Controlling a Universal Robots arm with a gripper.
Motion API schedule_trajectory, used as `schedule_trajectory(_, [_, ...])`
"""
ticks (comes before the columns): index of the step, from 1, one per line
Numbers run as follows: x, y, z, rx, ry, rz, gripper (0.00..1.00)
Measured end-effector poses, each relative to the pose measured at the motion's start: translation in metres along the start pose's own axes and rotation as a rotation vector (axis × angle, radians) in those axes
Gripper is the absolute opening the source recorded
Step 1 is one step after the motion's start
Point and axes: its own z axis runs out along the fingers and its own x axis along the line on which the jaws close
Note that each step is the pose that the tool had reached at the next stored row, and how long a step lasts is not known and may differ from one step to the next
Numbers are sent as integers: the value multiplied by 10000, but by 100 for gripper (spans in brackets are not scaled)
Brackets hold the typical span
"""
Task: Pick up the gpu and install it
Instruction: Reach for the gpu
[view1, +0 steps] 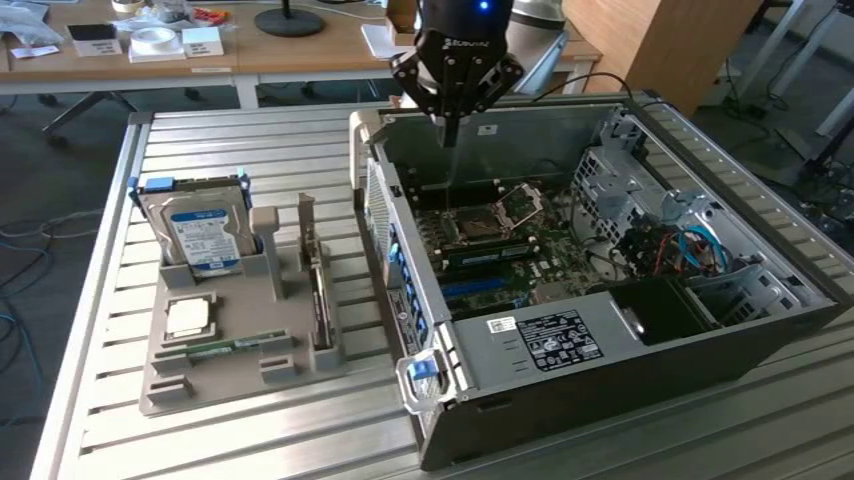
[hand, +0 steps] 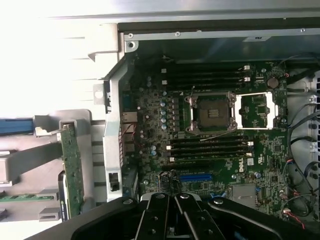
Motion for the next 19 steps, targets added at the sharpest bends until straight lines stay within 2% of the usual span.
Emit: schedule_trajectory(19, [156, -9, -4, 0, 0, 0, 11])
